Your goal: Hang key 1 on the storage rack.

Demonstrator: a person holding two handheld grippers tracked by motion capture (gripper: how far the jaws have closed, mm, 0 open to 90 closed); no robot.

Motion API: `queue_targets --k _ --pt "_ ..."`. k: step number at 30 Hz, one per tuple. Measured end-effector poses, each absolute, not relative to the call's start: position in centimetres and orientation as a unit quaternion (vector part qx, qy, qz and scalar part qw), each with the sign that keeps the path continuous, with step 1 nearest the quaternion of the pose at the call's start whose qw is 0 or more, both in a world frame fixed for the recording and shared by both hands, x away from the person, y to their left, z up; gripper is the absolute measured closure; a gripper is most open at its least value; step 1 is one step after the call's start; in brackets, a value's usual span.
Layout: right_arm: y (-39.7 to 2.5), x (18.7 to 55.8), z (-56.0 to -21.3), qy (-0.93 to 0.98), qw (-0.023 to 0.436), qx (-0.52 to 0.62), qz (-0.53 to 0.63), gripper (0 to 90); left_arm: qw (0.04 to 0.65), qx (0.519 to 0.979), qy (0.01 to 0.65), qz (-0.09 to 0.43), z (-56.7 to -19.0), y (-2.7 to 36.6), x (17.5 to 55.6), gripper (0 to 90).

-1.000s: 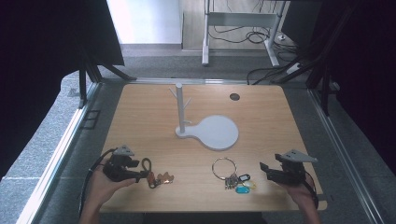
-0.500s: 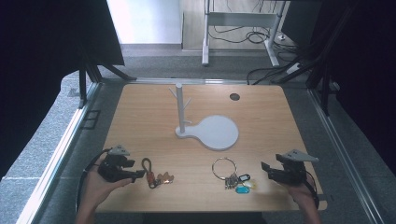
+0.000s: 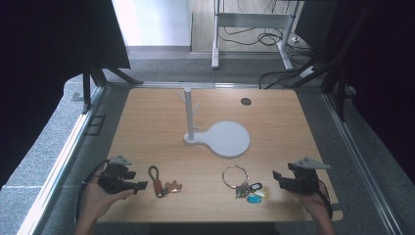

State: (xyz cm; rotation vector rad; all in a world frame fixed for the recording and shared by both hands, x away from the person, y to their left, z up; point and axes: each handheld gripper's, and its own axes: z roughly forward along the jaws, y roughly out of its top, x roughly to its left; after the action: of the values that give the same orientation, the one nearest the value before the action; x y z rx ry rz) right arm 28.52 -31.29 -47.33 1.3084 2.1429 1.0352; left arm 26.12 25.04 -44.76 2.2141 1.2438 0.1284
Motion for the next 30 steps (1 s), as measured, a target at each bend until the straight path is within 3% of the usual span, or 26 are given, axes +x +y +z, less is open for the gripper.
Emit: queue_targets --k 30 --pt "-30.6 29.0 -47.8 0.777 0.208 0.471 0.361 29.3 0.226 0.834 0.504 0.016 -48.4 19.8 28.0 34.9"
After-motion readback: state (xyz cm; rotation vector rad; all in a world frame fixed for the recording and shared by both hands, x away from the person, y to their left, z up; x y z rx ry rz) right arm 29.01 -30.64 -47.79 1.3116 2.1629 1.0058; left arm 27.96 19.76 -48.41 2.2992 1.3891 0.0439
